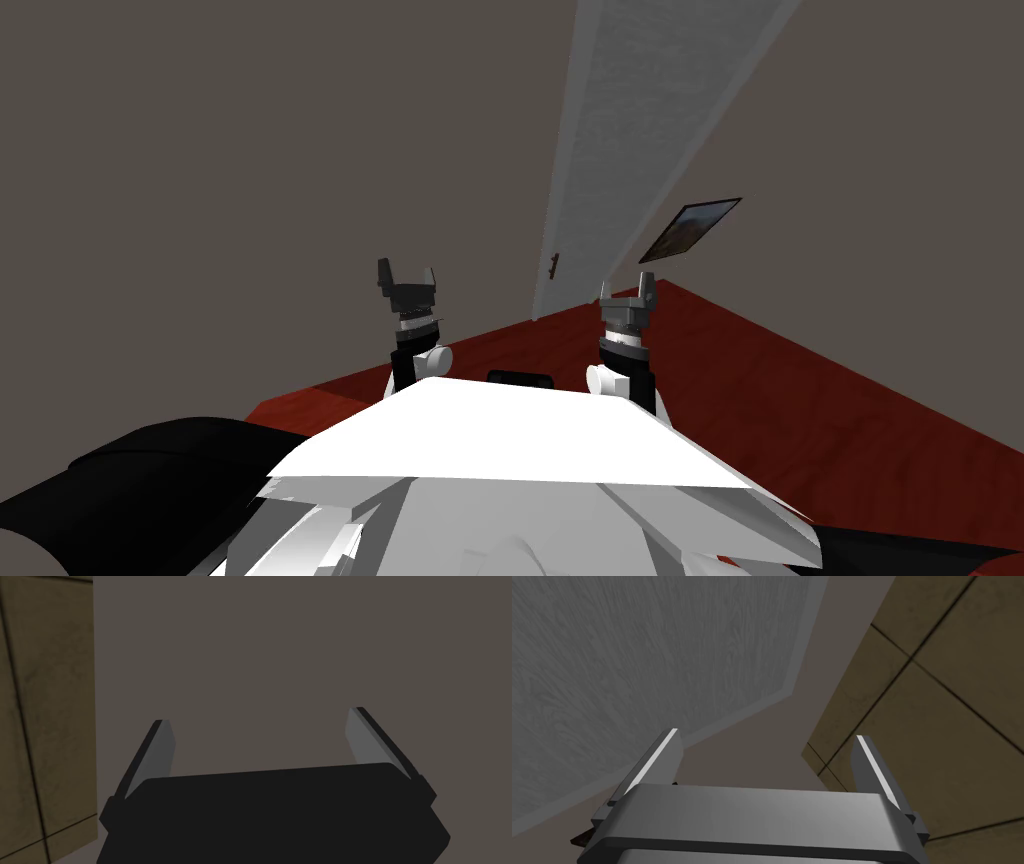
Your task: Pull the door open
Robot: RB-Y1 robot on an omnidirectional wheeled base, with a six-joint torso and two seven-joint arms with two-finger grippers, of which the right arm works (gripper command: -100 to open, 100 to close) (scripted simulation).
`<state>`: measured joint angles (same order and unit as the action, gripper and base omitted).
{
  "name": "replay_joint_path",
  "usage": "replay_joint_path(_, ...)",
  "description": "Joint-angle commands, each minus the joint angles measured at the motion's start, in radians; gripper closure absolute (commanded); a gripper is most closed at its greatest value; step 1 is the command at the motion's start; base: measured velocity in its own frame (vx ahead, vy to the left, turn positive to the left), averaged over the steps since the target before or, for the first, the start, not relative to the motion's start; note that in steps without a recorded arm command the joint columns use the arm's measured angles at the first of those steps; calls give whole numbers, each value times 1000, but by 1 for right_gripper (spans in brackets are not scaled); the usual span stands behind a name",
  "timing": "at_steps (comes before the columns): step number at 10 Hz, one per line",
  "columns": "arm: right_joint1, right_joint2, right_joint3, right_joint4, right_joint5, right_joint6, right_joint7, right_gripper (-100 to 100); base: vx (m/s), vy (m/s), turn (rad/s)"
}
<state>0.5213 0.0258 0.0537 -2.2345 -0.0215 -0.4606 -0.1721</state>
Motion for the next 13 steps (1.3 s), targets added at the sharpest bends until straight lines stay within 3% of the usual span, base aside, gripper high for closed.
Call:
replay_joint_path(1, -4, -10, 0, 32, -14, -11, -34, -100, 51, -25, 198)
replay_joint_path(6, -14, -31, 0, 113, -48, -38, -121, -100, 72, -59, 145)
replay_joint_path(13, -36, -67, 1, 294, -125, -98, -310, -100, 79, -77, 182)
